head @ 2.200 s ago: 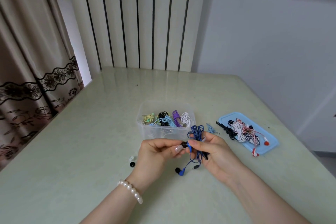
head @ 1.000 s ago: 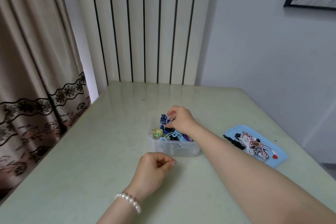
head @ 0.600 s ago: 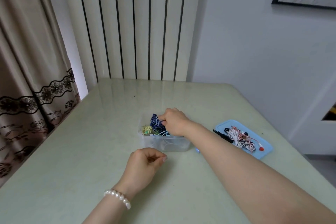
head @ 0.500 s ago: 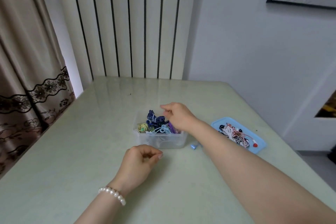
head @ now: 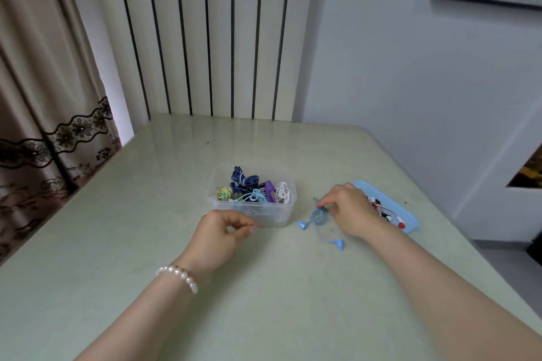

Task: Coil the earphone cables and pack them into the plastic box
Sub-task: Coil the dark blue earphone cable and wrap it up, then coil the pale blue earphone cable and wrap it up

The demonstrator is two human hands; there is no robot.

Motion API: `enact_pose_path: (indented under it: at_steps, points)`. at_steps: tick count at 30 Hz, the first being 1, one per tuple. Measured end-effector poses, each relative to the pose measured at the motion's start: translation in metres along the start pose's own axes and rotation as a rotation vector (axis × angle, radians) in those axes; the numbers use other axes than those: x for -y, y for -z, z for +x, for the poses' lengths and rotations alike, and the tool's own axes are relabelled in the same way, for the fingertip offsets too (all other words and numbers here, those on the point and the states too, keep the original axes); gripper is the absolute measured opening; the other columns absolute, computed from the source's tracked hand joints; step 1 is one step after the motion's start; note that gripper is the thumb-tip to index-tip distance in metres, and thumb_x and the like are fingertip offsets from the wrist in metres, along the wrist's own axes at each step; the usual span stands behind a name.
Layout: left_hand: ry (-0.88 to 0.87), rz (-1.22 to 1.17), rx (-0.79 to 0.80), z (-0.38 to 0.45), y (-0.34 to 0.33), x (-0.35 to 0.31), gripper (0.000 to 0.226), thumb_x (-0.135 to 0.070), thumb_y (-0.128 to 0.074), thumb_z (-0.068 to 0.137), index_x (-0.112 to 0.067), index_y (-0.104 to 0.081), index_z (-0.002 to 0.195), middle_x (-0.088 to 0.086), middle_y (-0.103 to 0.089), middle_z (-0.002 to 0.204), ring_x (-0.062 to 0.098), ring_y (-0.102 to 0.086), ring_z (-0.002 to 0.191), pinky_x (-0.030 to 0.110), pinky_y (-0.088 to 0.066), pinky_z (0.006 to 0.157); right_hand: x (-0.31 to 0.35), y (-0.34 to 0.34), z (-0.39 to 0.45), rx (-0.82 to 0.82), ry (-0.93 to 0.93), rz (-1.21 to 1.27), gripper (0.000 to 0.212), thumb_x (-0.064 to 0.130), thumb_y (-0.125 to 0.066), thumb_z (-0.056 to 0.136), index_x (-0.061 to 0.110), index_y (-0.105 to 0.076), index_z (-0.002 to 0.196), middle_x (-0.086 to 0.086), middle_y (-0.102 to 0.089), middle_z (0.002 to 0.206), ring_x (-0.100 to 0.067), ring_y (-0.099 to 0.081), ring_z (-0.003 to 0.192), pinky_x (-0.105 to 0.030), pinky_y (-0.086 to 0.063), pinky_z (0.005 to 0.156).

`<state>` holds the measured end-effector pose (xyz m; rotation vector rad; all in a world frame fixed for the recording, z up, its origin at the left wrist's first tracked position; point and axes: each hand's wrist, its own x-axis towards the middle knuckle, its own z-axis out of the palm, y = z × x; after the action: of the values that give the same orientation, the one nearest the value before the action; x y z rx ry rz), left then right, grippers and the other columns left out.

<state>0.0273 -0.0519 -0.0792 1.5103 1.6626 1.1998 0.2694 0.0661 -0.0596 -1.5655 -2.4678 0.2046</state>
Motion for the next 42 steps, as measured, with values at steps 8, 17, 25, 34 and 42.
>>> enact_pose_path:
  at_steps: [8, 17, 25, 34, 42]
  points:
    - [0.068, -0.199, -0.094, 0.009, 0.034, -0.003, 0.018, -0.002, -0.07, 0.077, -0.017, -0.07, 0.066, -0.012, -0.068, 0.058, 0.001, -0.06, 0.058, 0.008, -0.047, 0.058, 0.019, -0.005, -0.015, 0.017, -0.043, 0.227, 0.023, -0.003, -0.057, 0.075, 0.015, -0.071, 0.079, 0.003, -0.06, 0.077, -0.021, -0.06, 0.083, -0.027, -0.046, 0.077]
    - [0.117, -0.122, -0.064, 0.009, 0.033, 0.011, 0.019, -0.005, -0.071, 0.077, -0.02, -0.071, 0.066, -0.01, -0.067, 0.059, -0.002, -0.056, 0.052, 0.01, -0.045, 0.054, 0.029, -0.041, -0.025, -0.202, -0.038, 0.228, 0.026, 0.02, -0.077, 0.072, 0.006, -0.073, 0.094, -0.009, -0.059, 0.088, -0.027, -0.051, 0.093, -0.029, -0.038, 0.082]
    - [0.152, -0.019, -0.103, 0.005, 0.053, 0.03, 0.029, -0.01, -0.073, 0.076, -0.032, -0.071, 0.057, 0.001, -0.07, 0.069, 0.016, -0.055, 0.064, 0.03, -0.047, 0.066, 0.038, -0.059, -0.015, -0.324, -0.066, 0.082, 0.008, 0.014, -0.076, 0.072, 0.006, -0.074, 0.074, -0.016, -0.062, 0.08, -0.036, -0.053, 0.086, -0.038, -0.044, 0.078]
    - [-0.018, 0.326, 0.124, 0.004, 0.029, 0.024, 0.02, -0.014, -0.078, 0.07, -0.016, -0.075, 0.09, -0.007, -0.046, 0.086, 0.014, -0.05, 0.077, 0.028, -0.045, 0.075, 0.057, -0.039, -0.034, -0.368, -0.009, 0.448, 0.016, 0.004, -0.075, 0.066, 0.017, -0.065, 0.061, 0.002, -0.058, 0.064, -0.021, -0.054, 0.069, -0.028, -0.042, 0.069]
    - [-0.102, 0.436, 0.165, 0.004, 0.03, 0.028, 0.015, -0.018, -0.078, 0.07, -0.02, -0.076, 0.084, -0.018, -0.042, 0.081, 0.012, -0.042, 0.092, 0.01, -0.034, 0.078, 0.073, -0.039, -0.046, -0.135, -0.012, 0.74, 0.025, 0.012, -0.068, 0.078, 0.034, -0.067, 0.066, 0.001, -0.066, 0.071, -0.014, -0.059, 0.068, -0.029, -0.047, 0.07]
